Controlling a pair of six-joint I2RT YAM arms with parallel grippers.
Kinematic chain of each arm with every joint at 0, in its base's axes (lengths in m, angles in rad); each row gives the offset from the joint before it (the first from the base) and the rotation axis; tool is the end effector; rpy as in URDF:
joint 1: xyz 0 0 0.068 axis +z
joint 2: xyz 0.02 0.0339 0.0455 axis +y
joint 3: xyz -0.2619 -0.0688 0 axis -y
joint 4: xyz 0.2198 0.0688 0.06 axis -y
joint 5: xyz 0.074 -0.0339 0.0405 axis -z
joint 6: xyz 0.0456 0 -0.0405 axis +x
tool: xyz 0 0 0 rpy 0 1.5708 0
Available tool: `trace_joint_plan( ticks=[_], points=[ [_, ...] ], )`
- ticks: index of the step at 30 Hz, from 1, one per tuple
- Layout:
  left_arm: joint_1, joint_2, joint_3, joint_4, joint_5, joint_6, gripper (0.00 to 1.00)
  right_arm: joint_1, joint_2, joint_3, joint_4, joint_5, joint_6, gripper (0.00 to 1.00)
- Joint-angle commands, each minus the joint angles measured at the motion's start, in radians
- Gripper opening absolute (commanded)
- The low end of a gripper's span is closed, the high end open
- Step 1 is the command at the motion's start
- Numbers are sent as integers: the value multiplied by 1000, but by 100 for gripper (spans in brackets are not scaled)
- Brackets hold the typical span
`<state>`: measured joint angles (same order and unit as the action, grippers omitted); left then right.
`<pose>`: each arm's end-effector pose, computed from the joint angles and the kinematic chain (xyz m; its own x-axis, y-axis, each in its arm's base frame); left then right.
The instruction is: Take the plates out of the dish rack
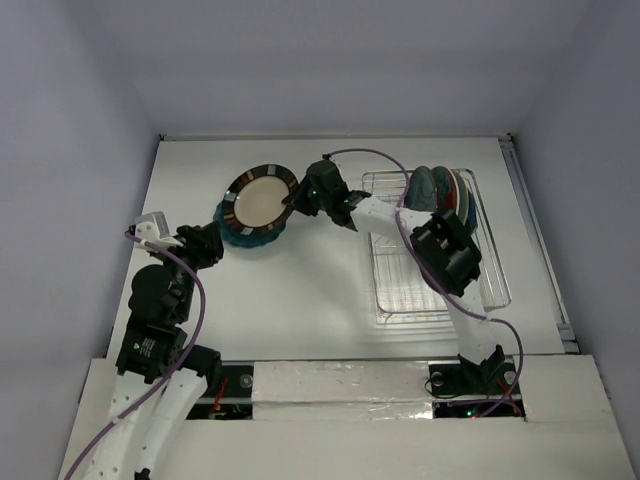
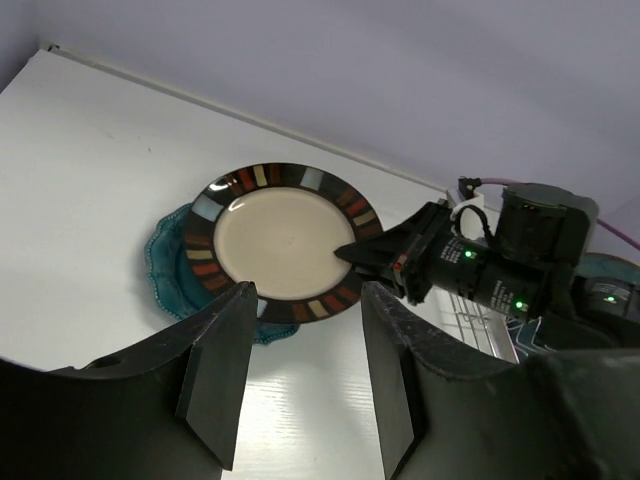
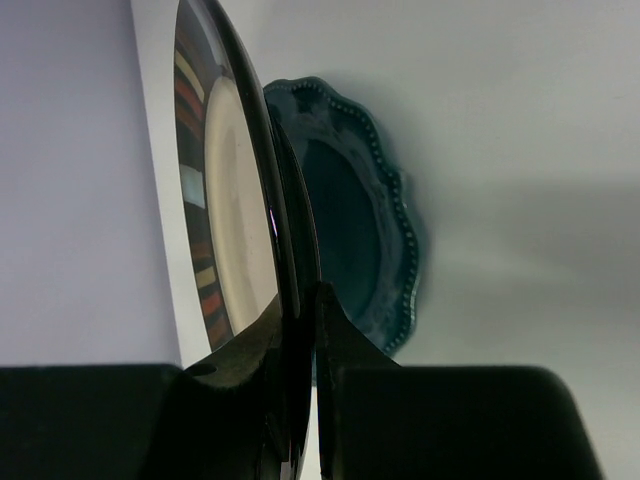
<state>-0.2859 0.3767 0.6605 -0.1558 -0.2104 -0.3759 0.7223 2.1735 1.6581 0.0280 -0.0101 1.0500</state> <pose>0.0874 -0.0158 0.3441 0.0856 -0.3994 -0.9128 0.1166 0.9139 -0.3889 0.3711 0.3276 0.2171 -0.7541 0.4916 -0.4355 -0.0275 0.6389 0.7688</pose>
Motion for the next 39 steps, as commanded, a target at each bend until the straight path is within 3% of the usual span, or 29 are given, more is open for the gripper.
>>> trace_joint_plan(
  ticks=[1, 13, 16, 17, 20, 21, 25, 30, 35, 39],
  points=[
    [7, 2, -7, 33, 3, -1, 43, 26, 3, 124, 253, -53, 125, 0],
    [7, -4, -7, 33, 3, -1, 43, 55, 81, 144, 251, -62, 160, 0],
    [7, -5, -7, 33, 3, -3, 43, 65, 82, 120, 251, -67, 160, 13],
    [7, -5, -7, 32, 3, -1, 43, 65, 80, 111, 251, -65, 159, 25],
    [7, -7, -7, 33, 3, -3, 43, 65, 66, 83, 219, -65, 127, 42],
    [7, -9, -7, 33, 3, -1, 43, 65, 65, 85, 198, -65, 108, 51],
    [7, -10, -9, 35, 3, -1, 43, 65, 42, 103, 37, -33, -31, 70],
    [7, -15, -7, 33, 3, -1, 43, 74, 13, 130, -114, 4, -146, 87],
    [7, -18, -7, 35, 3, -1, 43, 74, -36, 108, -209, 88, -248, 93],
    [7, -18, -7, 33, 3, -1, 43, 74, -79, 68, -243, 122, -294, 91]
  ],
)
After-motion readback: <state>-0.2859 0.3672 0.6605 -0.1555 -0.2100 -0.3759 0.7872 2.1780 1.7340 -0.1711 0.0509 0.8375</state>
